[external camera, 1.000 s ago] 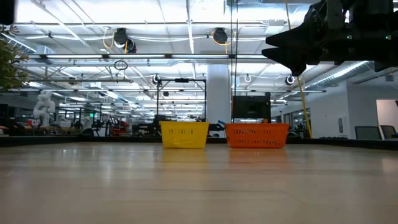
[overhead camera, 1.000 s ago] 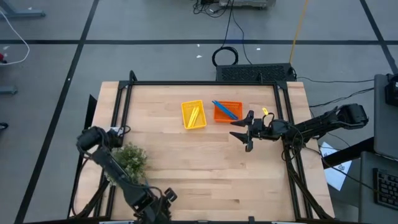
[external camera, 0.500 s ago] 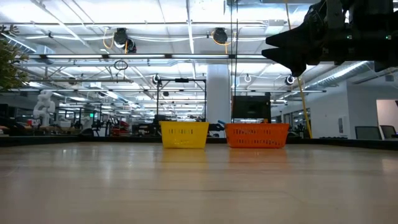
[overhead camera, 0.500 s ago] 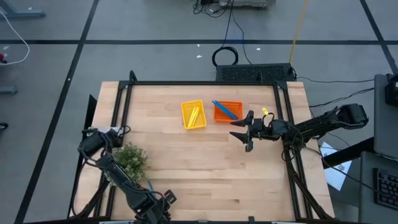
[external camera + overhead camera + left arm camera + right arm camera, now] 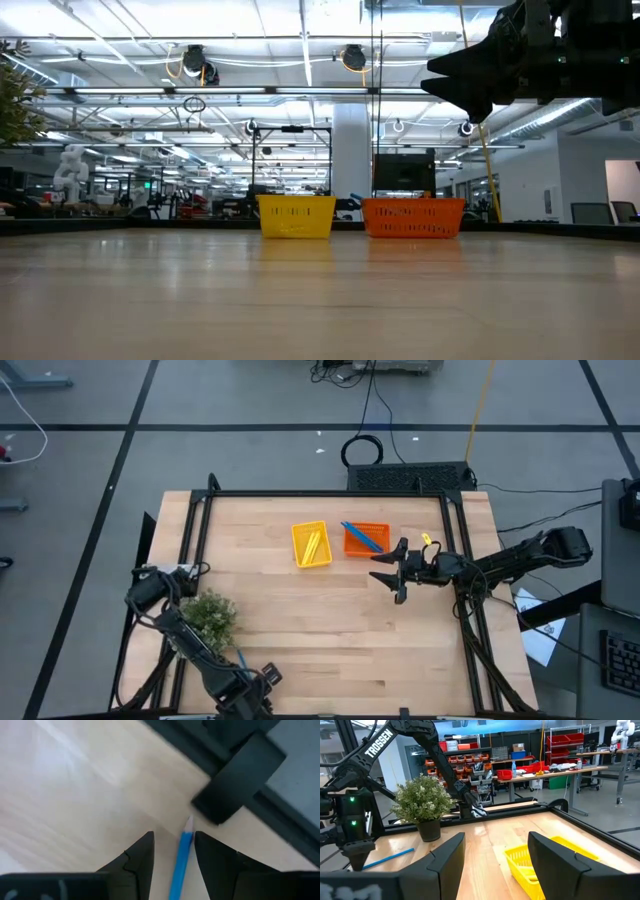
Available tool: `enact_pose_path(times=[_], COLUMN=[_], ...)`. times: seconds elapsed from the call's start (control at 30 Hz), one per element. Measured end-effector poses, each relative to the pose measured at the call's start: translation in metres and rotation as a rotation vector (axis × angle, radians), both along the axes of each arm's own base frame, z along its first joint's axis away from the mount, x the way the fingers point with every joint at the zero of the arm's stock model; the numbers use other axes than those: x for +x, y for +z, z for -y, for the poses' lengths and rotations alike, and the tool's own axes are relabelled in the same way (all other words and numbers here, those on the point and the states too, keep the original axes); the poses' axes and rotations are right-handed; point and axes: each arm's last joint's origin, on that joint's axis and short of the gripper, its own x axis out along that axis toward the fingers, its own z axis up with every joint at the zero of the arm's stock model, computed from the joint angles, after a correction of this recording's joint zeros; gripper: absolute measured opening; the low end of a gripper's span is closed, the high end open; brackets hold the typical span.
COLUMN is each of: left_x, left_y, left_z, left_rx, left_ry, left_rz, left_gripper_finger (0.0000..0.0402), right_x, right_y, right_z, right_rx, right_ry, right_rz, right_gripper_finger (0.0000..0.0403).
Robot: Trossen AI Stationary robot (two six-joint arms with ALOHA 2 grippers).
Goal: Sort pens & pencils
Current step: Put the blue pencil into the orange basket
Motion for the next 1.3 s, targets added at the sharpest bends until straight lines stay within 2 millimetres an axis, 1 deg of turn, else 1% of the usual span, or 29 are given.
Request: enact_pose_path(times=[0.13, 0.33, 0.43, 0.7, 0.97, 1.07, 1.13, 1.23, 1.3], left_x=[0.0, 0.004, 0.005, 0.0, 0.0, -0.001, -0.001, 0.0, 0.002], left_y=[-0.001, 0.001, 0.001, -0.007, -0.01, -0.01, -0.01, -0.011, -0.011], left_z=[-0.003, 0.002, 0.003, -0.003, -0.002, -0.002, -0.002, -0.002, -0.003], left_rx=[0.001, -0.055, -0.056, -0.061, -0.089, -0.09, -0.099, -0.105, -0.108], left_ry=[0.016, 0.003, 0.002, 0.009, 0.006, -0.003, -0.009, -0.007, -0.002], left_rz=[-0.03, 0.015, 0.017, -0.023, -0.004, -0.012, -0.022, -0.024, -0.028], left_gripper_finger=[0.0147, 0.0147, 0.0147, 0.0147, 0.0144, 0.0118, 0.0087, 0.0029, 0.0013], right_x=[0.0, 0.0, 0.0, 0.0, 0.0, 0.0, 0.0, 0.0, 0.0], right_y=[0.0, 0.0, 0.0, 0.0, 0.0, 0.0, 0.0, 0.0, 0.0], right_z=[0.0, 0.0, 0.0, 0.0, 0.0, 0.0, 0.0, 0.0, 0.0], right_rx=[0.0, 0.006, 0.007, 0.007, 0.007, 0.007, 0.007, 0.007, 0.007], right_ry=[0.0, 0.0, 0.0, 0.0, 0.0, 0.0, 0.0, 0.0, 0.0], right_rz=[0.0, 0.001, 0.001, 0.001, 0.001, 0.0, -0.001, -0.001, -0.001], right_gripper_finger=[0.0206, 0.0206, 0.0206, 0.0206, 0.0206, 0.0206, 0.0206, 0.0206, 0.0206])
